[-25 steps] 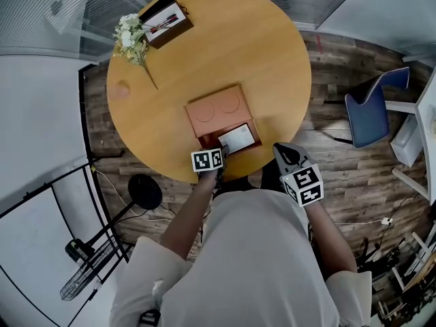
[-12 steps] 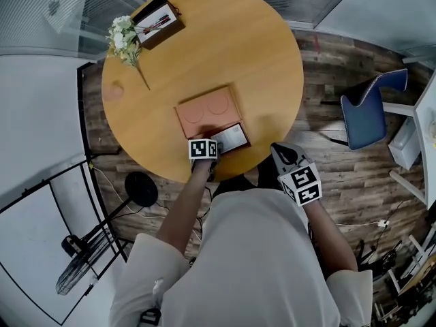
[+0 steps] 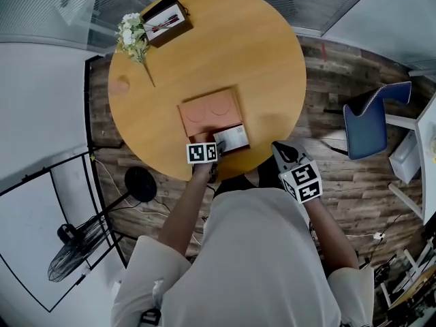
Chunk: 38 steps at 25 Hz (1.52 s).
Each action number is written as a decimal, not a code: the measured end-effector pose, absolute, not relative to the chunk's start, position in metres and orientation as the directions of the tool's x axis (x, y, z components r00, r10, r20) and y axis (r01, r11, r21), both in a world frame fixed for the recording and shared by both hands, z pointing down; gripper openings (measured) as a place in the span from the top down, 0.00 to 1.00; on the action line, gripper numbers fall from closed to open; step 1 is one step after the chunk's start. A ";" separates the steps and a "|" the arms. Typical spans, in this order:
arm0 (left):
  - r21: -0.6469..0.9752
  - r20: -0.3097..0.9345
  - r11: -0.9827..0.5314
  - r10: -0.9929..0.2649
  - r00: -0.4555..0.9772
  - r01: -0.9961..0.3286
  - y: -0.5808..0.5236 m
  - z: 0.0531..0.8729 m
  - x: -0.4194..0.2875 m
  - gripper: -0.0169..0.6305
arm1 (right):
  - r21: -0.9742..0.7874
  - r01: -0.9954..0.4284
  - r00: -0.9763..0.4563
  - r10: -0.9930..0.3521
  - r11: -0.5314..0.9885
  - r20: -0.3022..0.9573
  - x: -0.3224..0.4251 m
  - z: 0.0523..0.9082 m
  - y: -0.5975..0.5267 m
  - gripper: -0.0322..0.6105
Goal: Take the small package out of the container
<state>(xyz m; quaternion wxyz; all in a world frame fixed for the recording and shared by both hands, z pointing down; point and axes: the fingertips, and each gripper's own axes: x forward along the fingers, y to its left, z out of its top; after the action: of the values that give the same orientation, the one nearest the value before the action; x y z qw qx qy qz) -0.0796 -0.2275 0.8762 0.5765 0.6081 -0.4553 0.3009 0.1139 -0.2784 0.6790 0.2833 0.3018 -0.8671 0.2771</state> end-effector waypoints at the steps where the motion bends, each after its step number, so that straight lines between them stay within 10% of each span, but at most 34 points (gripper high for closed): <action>1: 0.432 0.885 0.082 -0.228 0.406 -0.898 -0.228 0.868 -0.079 0.70 | -0.312 -0.673 -0.663 -0.362 0.671 0.655 0.112 0.678 -0.279 0.95; 21: 0.501 0.749 -0.029 -0.485 0.451 -0.865 -0.248 0.780 -0.034 0.70 | -0.291 -0.591 -0.732 -0.349 0.752 0.586 0.091 0.644 -0.291 0.95; 38: 0.451 0.771 -0.091 -0.462 0.438 -0.888 -0.257 0.801 0.010 0.70 | -0.286 -0.617 -0.712 -0.366 0.733 0.599 0.118 0.648 -0.293 0.95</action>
<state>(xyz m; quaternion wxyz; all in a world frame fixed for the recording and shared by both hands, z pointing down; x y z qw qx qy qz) 0.0096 -0.2571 0.8011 0.4736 0.7035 -0.4799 0.2248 0.1177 -0.2926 0.6477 0.2613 0.2749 -0.8936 0.2402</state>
